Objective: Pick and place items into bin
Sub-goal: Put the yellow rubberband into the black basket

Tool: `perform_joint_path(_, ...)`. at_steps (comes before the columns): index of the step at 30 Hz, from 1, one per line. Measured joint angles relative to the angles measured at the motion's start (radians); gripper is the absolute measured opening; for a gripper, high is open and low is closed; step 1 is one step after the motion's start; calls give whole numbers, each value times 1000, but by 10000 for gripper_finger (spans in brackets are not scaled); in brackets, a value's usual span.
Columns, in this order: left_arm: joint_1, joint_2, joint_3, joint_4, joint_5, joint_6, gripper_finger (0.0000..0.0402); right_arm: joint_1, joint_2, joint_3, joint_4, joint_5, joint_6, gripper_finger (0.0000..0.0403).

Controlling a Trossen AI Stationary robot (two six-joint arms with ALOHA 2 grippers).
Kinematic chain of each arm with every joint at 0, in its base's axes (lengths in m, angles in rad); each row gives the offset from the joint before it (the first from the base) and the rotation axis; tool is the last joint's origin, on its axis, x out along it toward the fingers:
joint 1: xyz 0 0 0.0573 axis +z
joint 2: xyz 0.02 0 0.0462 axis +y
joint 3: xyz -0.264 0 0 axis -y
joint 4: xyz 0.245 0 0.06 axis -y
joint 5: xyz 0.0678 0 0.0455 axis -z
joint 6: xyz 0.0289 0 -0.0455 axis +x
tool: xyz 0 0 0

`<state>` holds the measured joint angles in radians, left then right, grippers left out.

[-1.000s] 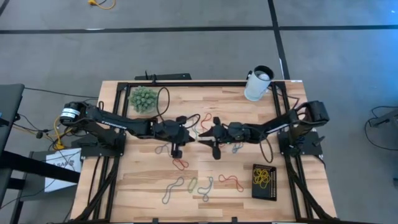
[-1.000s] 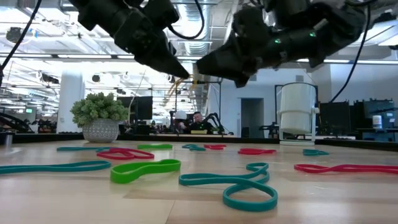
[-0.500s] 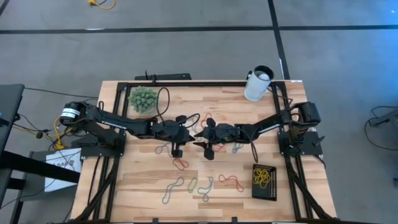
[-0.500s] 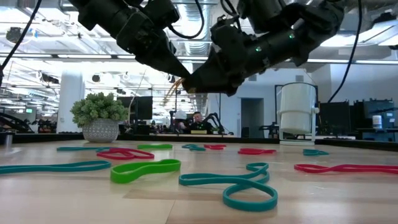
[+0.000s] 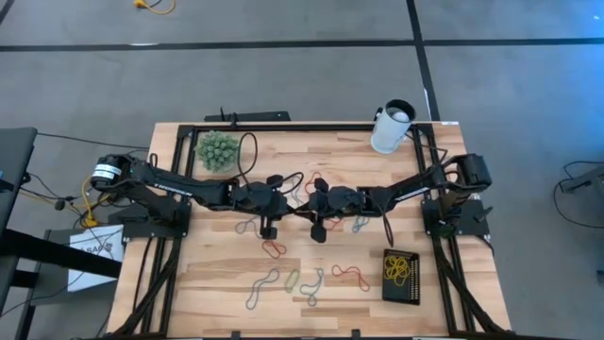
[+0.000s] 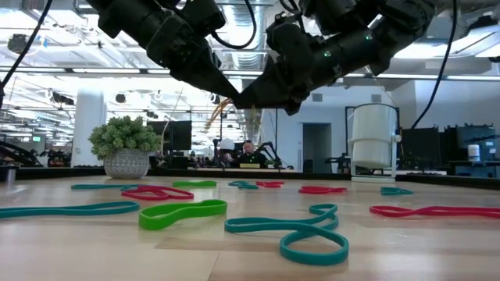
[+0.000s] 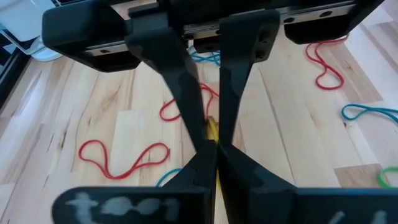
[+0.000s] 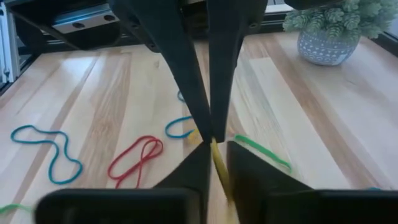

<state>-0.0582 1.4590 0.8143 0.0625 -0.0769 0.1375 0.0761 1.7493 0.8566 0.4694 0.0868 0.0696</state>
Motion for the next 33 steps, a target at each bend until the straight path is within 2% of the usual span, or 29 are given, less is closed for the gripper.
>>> perform_joint_path(3, 0, 0, 0, 0, 0, 0, 0, 0, 0, 0, 0, -1, -2, 6)
perform_joint_path(14, 0, 0, 0, 4, -16, -3, 3, 0, -1, 0, -19, 0, 0, 2)
perform_joint_path(24, 0, 0, 0, 7, -24, 12, 69, 14, -24, -2, -84, 1, 13, 1)
perform_joint_path(28, 0, 0, 0, 4, -80, 12, 95, 39, -111, -2, -262, 1, 141, 1)
perform_joint_path(33, 0, 0, 0, -1, -182, 15, 108, 123, -307, -2, -591, 46, 326, 1)
